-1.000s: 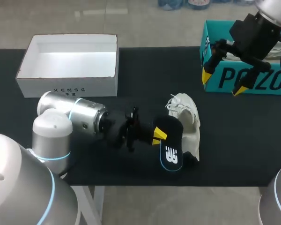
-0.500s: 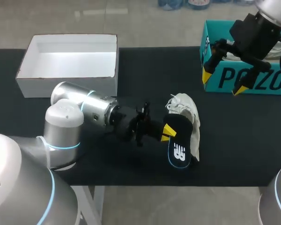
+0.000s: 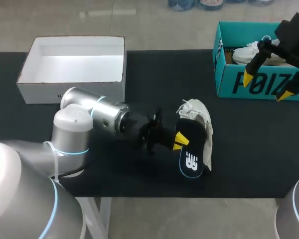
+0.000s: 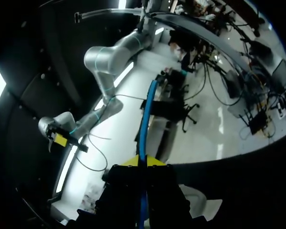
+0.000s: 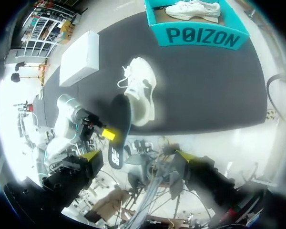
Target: Take the shoe out of the shoebox, open the shoe tongue, remove and reinsert the insole, then place the shoe into the shoebox
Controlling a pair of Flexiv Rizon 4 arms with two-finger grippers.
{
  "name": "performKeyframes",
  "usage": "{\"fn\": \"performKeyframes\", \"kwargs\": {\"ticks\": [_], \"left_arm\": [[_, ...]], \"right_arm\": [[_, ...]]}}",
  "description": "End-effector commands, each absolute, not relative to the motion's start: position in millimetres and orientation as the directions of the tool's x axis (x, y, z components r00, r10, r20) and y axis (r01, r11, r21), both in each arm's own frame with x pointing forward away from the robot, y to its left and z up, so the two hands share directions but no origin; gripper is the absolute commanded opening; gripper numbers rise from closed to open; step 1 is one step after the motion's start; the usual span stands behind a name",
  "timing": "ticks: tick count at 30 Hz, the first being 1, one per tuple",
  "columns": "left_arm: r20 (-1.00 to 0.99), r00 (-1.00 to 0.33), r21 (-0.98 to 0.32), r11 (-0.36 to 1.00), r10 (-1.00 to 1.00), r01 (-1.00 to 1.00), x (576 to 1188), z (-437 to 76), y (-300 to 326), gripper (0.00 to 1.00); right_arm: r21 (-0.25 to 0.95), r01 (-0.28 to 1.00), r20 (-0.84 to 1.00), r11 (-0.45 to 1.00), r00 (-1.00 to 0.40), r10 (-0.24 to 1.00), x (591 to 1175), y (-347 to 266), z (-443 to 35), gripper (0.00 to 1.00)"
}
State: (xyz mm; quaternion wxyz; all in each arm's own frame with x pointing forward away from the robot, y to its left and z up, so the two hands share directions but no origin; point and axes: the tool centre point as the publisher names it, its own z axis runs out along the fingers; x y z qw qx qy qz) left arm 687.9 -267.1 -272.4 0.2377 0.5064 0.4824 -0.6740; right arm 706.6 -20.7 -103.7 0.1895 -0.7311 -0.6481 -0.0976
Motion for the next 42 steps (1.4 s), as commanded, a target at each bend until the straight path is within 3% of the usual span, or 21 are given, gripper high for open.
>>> {"fn": "performKeyframes", "kwargs": {"ticks": [1, 15, 28, 42], "left_arm": [[-0.912, -0.368, -0.411, -0.431, 0.183, 0.803, 686.9, -269.8, -277.2, 0.0], [-0.899, -0.41, -0.432, -0.457, 0.152, 0.778, 652.1, -259.2, -276.3, 0.0], [-0.857, -0.51, -0.467, -0.538, 0.08, 0.702, 663.6, -270.1, -287.2, 0.0], [-0.839, -0.526, -0.525, -0.457, 0.138, 0.718, 680.1, -273.0, -273.6, 0.0]], "right_arm": [[-0.144, 0.985, 0.396, -0.091, 0.142, 0.907, 702.1, -23.4, -104.9, 1.0], [-0.144, 0.985, 0.396, -0.091, 0.142, 0.907, 702.1, -23.4, -104.9, 1.0], [-0.144, 0.985, 0.396, -0.091, 0.142, 0.907, 702.1, -23.4, -104.9, 1.0], [-0.144, 0.985, 0.396, -0.091, 0.142, 0.907, 702.1, -23.4, -104.9, 1.0]]}}
